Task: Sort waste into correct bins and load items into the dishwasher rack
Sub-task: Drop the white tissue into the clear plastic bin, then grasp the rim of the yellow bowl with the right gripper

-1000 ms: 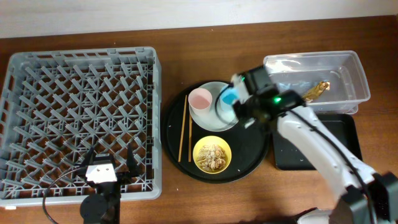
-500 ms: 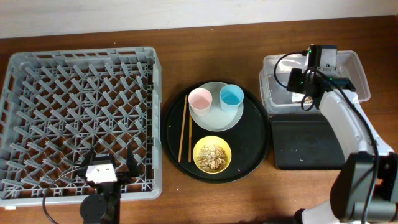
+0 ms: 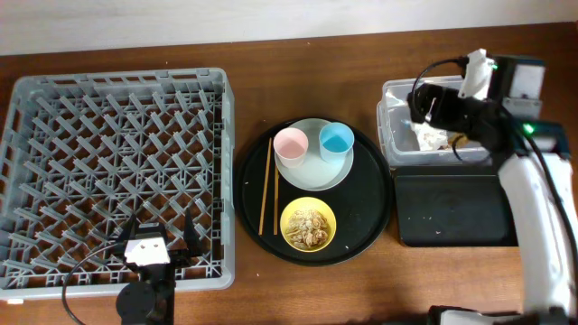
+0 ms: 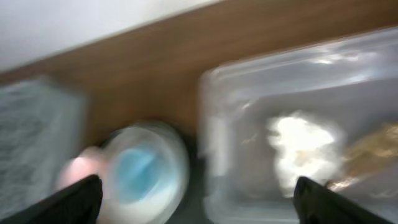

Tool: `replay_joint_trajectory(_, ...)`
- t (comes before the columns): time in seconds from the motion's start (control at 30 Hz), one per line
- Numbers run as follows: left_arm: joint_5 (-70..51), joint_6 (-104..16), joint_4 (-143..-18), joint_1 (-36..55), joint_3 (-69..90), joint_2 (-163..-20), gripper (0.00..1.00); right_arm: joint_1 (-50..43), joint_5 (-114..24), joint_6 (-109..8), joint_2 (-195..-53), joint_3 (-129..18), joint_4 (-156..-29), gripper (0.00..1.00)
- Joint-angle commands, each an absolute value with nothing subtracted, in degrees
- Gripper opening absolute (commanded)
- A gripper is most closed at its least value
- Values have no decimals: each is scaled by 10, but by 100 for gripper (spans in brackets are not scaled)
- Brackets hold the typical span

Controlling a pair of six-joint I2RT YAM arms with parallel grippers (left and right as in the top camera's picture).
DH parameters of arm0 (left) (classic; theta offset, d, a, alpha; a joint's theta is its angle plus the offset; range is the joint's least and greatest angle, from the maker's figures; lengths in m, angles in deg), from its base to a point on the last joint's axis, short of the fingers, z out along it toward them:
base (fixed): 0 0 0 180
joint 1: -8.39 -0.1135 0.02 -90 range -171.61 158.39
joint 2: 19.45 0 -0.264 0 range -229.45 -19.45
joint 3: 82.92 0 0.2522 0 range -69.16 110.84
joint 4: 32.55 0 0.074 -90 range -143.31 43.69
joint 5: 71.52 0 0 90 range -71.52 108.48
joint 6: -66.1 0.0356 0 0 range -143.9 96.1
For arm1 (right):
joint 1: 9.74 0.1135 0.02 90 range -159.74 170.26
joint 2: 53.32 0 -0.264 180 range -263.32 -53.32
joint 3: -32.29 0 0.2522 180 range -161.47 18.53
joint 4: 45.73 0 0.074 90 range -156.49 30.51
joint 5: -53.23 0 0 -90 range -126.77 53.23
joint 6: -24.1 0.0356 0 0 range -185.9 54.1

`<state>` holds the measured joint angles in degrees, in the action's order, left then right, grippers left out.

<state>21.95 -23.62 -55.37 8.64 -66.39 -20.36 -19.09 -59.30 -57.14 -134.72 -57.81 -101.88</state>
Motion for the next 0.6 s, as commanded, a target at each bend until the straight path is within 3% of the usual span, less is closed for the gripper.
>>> replay_joint_trajectory(0.0, 224, -228, -554, 89, -665, -201, 99, -174, -756, -574, -1322, -582, -1127, 75)
replay_joint_trajectory(0.1, 224, -228, -554, 89, -665, -201, 99, -101, -754, -575, -1323, -573, -1215, 58)
replay_joint_trajectory(0.23, 224, -228, -554, 89, -665, -201, 99, 23, -677, -564, -1324, -566, -1232, 42)
replay_joint_trajectory(0.43, 224, -228, -554, 89, -665, -201, 99, 280, -383, -413, -1353, -566, -1221, 46)
replay_joint_trajectory(0.57, 224, -228, -554, 89, -665, -201, 99, 388, -330, -364, -1408, -566, -1195, 50)
